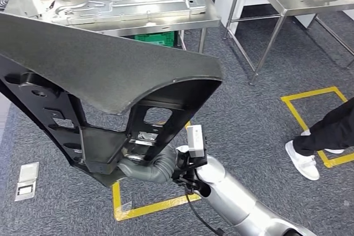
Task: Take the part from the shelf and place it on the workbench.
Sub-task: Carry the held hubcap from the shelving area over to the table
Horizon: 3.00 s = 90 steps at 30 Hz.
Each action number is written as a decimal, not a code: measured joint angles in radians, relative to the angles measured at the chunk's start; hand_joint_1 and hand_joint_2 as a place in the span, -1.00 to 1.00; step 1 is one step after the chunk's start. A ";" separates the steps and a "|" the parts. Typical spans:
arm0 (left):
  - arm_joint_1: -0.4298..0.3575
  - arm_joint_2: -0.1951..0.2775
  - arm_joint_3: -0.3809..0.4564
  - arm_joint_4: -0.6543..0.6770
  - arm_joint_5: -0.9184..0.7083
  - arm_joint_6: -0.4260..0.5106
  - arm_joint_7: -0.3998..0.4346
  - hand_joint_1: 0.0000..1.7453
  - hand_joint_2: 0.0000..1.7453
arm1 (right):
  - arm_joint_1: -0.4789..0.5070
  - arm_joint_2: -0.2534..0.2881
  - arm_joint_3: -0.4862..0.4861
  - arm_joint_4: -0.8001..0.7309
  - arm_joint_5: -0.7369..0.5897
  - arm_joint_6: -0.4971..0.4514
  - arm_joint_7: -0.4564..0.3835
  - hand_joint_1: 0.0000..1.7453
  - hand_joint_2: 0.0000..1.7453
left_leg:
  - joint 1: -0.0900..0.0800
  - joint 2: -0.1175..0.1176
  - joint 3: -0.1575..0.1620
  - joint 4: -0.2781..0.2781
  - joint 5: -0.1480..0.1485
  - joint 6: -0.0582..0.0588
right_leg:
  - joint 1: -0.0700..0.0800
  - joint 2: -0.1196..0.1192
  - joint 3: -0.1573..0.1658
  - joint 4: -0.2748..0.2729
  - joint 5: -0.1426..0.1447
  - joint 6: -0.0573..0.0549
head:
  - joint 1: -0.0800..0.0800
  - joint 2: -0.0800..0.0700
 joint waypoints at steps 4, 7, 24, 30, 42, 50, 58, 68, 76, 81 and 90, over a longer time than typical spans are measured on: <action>0.007 0.003 0.000 0.000 0.000 0.002 -0.001 -1.00 1.00 | -0.003 0.005 0.000 0.000 -0.002 0.000 0.001 1.00 1.00 | 0.004 -0.017 -0.010 -0.006 0.006 -0.017 | -0.001 -0.013 0.018 -0.048 0.012 0.000 | 0.001 0.000; 0.006 0.004 -0.001 -0.001 0.000 0.004 -0.002 -1.00 1.00 | -0.004 0.011 0.000 0.000 -0.005 -0.002 0.003 1.00 1.00 | 0.001 0.060 -0.054 0.086 -0.059 -0.034 | -0.008 -0.049 0.027 -0.072 0.023 0.004 | -0.001 0.000; 0.007 0.009 -0.001 -0.001 0.000 0.000 -0.008 -1.00 1.00 | 0.014 0.013 0.000 0.003 -0.007 -0.020 0.012 1.00 1.00 | 0.015 0.093 0.024 -0.004 -0.027 0.000 | -0.017 -0.073 -0.093 0.196 -0.121 0.062 | 0.004 0.000; 0.005 0.006 -0.001 -0.001 0.000 -0.001 -0.009 -1.00 1.00 | 0.016 0.013 -0.002 0.008 -0.003 -0.029 0.009 1.00 1.00 | 0.000 0.070 0.041 -0.005 -0.039 0.008 | -0.004 -0.056 -0.047 0.033 0.019 0.018 | 0.002 0.000; 0.007 0.006 -0.001 -0.002 0.000 -0.002 -0.013 -1.00 1.00 | 0.031 0.026 -0.013 0.004 -0.011 -0.043 0.001 1.00 1.00 | 0.020 0.085 -0.102 0.243 -0.123 -0.047 | -0.011 -0.055 0.015 -0.067 0.023 0.014 | 0.005 0.000; 0.010 0.004 -0.001 -0.002 0.000 -0.002 -0.015 -1.00 1.00 | 0.040 0.037 -0.023 0.009 -0.043 -0.027 0.014 1.00 1.00 | 0.030 0.064 0.013 0.009 -0.030 -0.027 | -0.021 -0.015 0.019 -0.038 -0.010 0.054 | 0.006 0.000; 0.010 0.004 -0.001 -0.002 0.000 -0.002 -0.016 -1.00 1.00 | 0.039 0.038 -0.026 0.015 -0.024 -0.042 0.018 1.00 1.00 | 0.010 0.095 0.047 0.007 -0.057 0.005 | -0.017 -0.054 -0.150 0.231 -0.068 0.051 | 0.006 0.000; 0.006 -0.001 -0.001 -0.002 0.000 -0.002 -0.018 -1.00 1.00 | 0.028 0.047 -0.029 0.015 -0.006 -0.058 0.017 1.00 1.00 | 0.005 0.097 0.056 0.050 -0.117 -0.023 | -0.002 -0.061 -0.003 -0.073 0.048 -0.003 | 0.002 0.000; 0.012 0.005 -0.001 -0.002 0.000 -0.002 -0.017 -1.00 1.00 | 0.036 0.050 -0.030 0.020 -0.004 -0.058 0.018 1.00 1.00 | 0.025 0.097 -0.007 0.050 -0.018 -0.056 | -0.009 -0.052 0.057 -0.061 -0.011 0.023 | -0.001 0.000; 0.012 0.004 -0.001 -0.002 0.000 -0.002 -0.017 -1.00 1.00 | 0.036 0.052 -0.031 0.019 -0.004 -0.058 0.018 1.00 1.00 | 0.021 0.095 0.021 0.001 -0.029 -0.015 | -0.007 -0.049 0.059 -0.044 -0.032 0.044 | 0.001 0.000; 0.014 0.004 -0.001 -0.002 0.000 -0.002 -0.018 -1.00 1.00 | 0.040 0.050 -0.033 0.021 -0.004 -0.058 0.018 1.00 1.00 | 0.012 0.093 0.081 -0.005 -0.073 0.005 | -0.005 -0.058 -0.103 0.119 -0.004 0.038 | 0.003 0.000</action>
